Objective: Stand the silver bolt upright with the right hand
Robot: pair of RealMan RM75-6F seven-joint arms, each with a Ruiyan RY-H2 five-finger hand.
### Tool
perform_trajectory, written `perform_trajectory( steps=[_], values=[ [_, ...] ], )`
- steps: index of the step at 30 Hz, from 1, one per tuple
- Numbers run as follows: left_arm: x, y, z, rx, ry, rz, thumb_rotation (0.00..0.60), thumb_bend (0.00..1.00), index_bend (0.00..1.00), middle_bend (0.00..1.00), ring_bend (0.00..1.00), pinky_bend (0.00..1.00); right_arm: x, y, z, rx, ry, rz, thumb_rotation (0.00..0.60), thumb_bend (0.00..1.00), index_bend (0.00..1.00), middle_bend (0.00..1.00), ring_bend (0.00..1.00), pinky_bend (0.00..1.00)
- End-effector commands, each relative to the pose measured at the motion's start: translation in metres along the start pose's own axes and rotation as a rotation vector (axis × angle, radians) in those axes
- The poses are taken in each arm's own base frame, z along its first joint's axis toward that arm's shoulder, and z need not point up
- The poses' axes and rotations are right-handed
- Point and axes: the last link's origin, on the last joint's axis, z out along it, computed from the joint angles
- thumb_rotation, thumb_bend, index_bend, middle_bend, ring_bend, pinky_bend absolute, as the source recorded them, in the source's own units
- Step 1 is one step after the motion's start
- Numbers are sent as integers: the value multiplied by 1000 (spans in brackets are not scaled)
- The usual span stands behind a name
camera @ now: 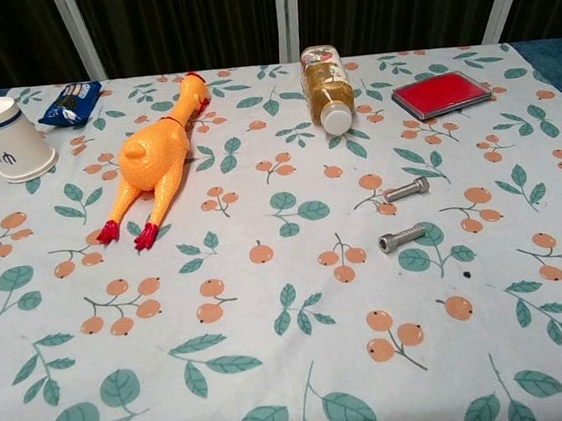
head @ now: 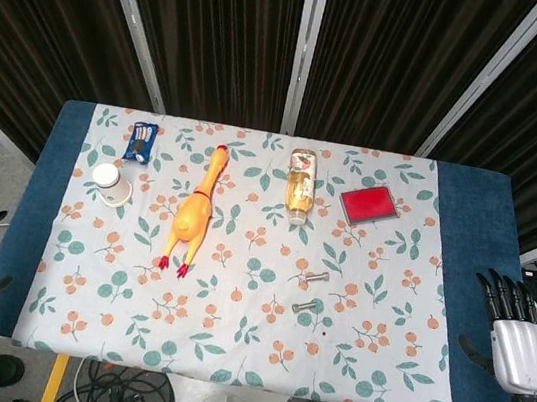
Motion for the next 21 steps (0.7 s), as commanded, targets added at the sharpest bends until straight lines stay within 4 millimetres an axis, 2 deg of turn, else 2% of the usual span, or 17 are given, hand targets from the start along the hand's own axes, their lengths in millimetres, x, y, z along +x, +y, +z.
perform_trajectory(
  steps=[1, 8, 12, 18, 21],
  values=[
    [0, 0, 0, 3, 0, -2, 600, 0, 108, 87, 0, 0, 1, -1, 0, 3, 3, 0, 600, 120, 25, 20, 0, 19],
    [-1, 0, -1, 0, 1, -2, 600, 0, 108, 87, 0, 0, 0, -5, 0, 31, -9, 36, 600, 120, 25, 31, 0, 19],
    [0, 0, 0, -2, 6, -4, 600, 0, 108, 87, 0, 0, 0, -14, 3, 87, -27, 48, 600, 119, 23, 50, 0, 19],
    [0, 0, -1, 1, 10, -7, 600, 0, 110, 87, 0, 0, -2, -52, 21, 276, -93, 44, 600, 120, 55, 88, 0, 19],
    [1, 0, -2, 3, 11, -9, 600, 0, 110, 87, 0, 0, -7, -83, 36, 403, -152, 14, 600, 120, 105, 107, 0, 19]
  ],
)
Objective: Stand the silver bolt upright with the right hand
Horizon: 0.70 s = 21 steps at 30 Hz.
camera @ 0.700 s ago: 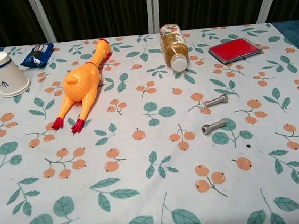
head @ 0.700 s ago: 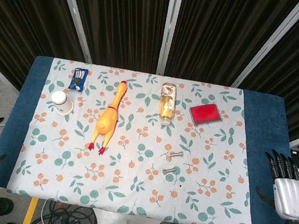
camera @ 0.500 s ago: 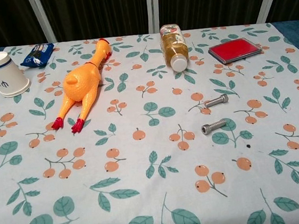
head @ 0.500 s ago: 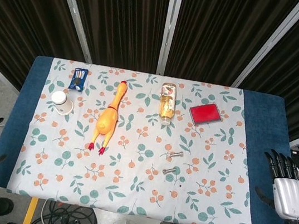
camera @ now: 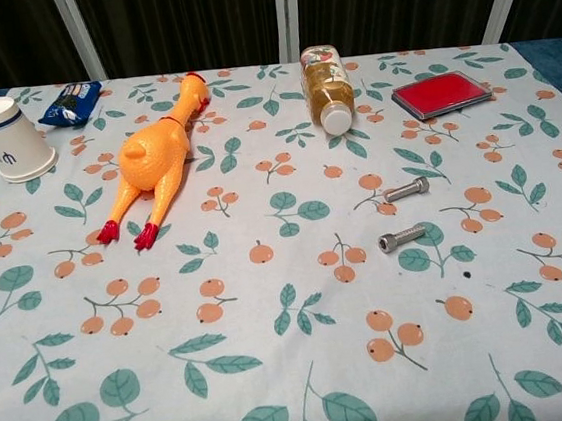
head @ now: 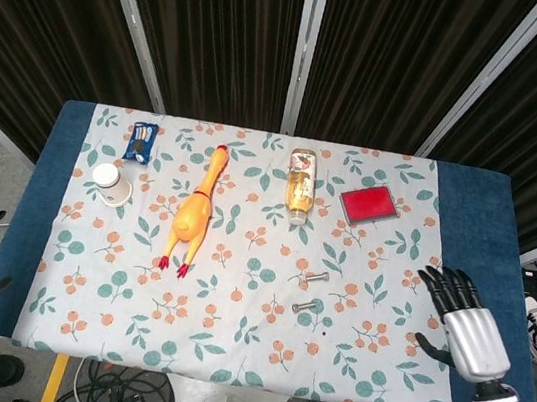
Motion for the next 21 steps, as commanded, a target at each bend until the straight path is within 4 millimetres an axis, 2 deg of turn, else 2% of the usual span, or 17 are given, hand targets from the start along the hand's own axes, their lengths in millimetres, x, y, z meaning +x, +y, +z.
perform_trajectory(
  steps=[1, 4, 8, 14, 21],
  values=[
    [0, 0, 0, 0, 1, 0, 600, 0, 110, 87, 0, 0, -5, -33, 29, 162, -84, -33, 600, 120, 118, 114, 0, 19],
    [1, 0, 0, -1, 6, -1, 600, 0, 110, 87, 0, 0, -11, -55, 51, 248, -147, -63, 600, 120, 151, 123, 0, 19],
    [2, -1, -1, 4, 8, -2, 600, 0, 110, 87, 0, 0, -21, -72, 77, 293, -206, -102, 600, 132, 209, 128, 0, 19],
    [1, -2, -2, 13, 2, -5, 600, 0, 110, 87, 0, 0, -43, -79, 110, 283, -257, -126, 600, 181, 314, 135, 0, 19],
    [1, -3, -2, 15, 4, -5, 600, 0, 110, 87, 0, 0, -68, -86, 130, 277, -286, -130, 600, 215, 395, 145, 0, 18]
  ],
)
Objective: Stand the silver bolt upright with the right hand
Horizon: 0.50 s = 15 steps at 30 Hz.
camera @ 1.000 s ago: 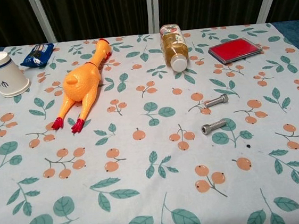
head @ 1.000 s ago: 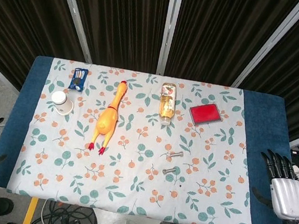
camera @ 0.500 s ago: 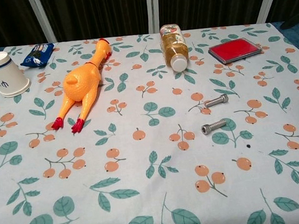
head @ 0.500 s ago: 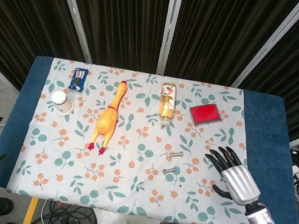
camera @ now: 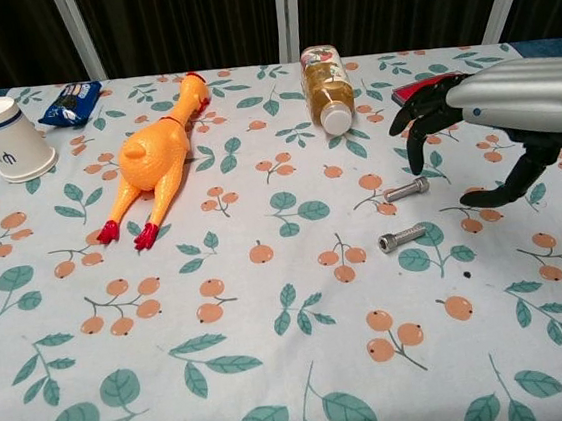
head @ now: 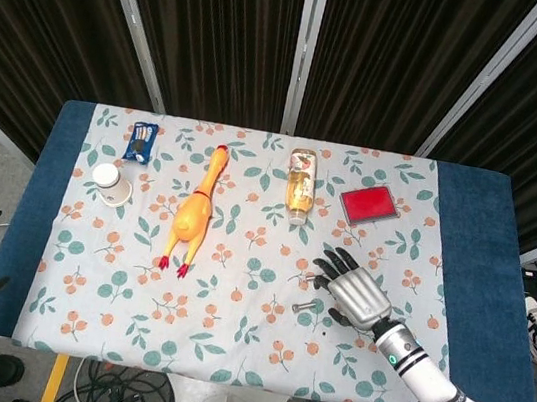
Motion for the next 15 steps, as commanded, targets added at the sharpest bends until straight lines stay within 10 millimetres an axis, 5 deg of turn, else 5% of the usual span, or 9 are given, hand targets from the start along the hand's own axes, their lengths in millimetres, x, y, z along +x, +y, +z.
perform_trajectory(
  steps=[1, 15],
  values=[
    [0, -1, -1, 2, 0, 0, 600, 0, 110, 87, 0, 0, -5, -3, 12, 5, -7, -7, 600, 217, 400, 147, 0, 18],
    [0, -4, -5, 14, -1, -7, 600, 0, 110, 87, 0, 0, -37, -12, 22, 27, -25, -58, 600, 222, 429, 154, 0, 0]
  ],
)
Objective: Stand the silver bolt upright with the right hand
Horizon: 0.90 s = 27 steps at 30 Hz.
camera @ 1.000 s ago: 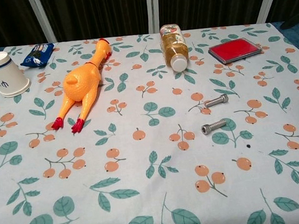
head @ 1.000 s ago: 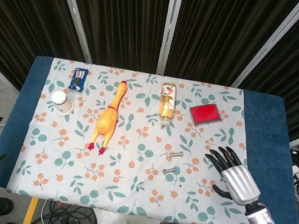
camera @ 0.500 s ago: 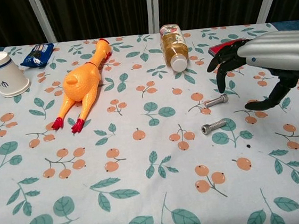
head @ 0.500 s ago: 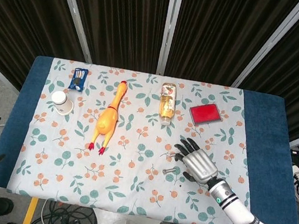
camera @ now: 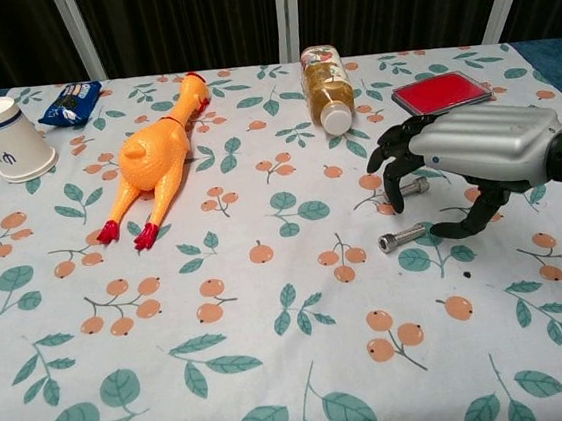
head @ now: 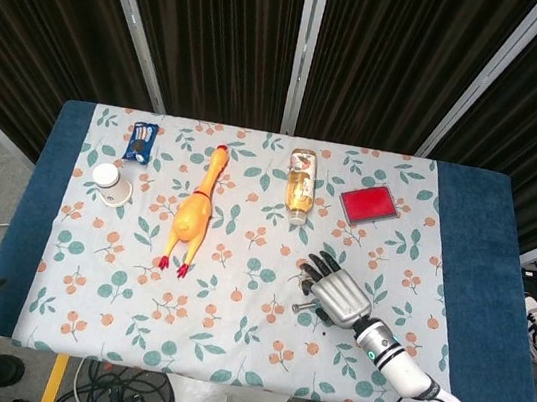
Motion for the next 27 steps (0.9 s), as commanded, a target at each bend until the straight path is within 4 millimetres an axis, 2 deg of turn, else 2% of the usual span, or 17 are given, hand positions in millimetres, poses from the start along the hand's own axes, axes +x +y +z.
perform_trajectory(
  steps=[1, 13, 23, 27],
  values=[
    [0, -1, -1, 2, 1, -2, 600, 0, 110, 87, 0, 0, -5, 0, -1, -1, -4, -6, 600, 223, 430, 154, 0, 0],
    [-2, -3, -3, 7, 2, -5, 600, 0, 110, 87, 0, 0, -17, -1, 3, -1, -7, -11, 600, 249, 477, 159, 0, 0],
    [-2, -4, -4, 9, 4, -4, 600, 0, 110, 87, 0, 0, -15, -4, 9, 9, 20, -27, 600, 293, 554, 181, 0, 0],
    [-2, -5, -4, 11, 5, -6, 600, 0, 110, 87, 0, 0, -8, -7, 11, 28, 40, -78, 600, 317, 598, 197, 0, 0]
  ],
)
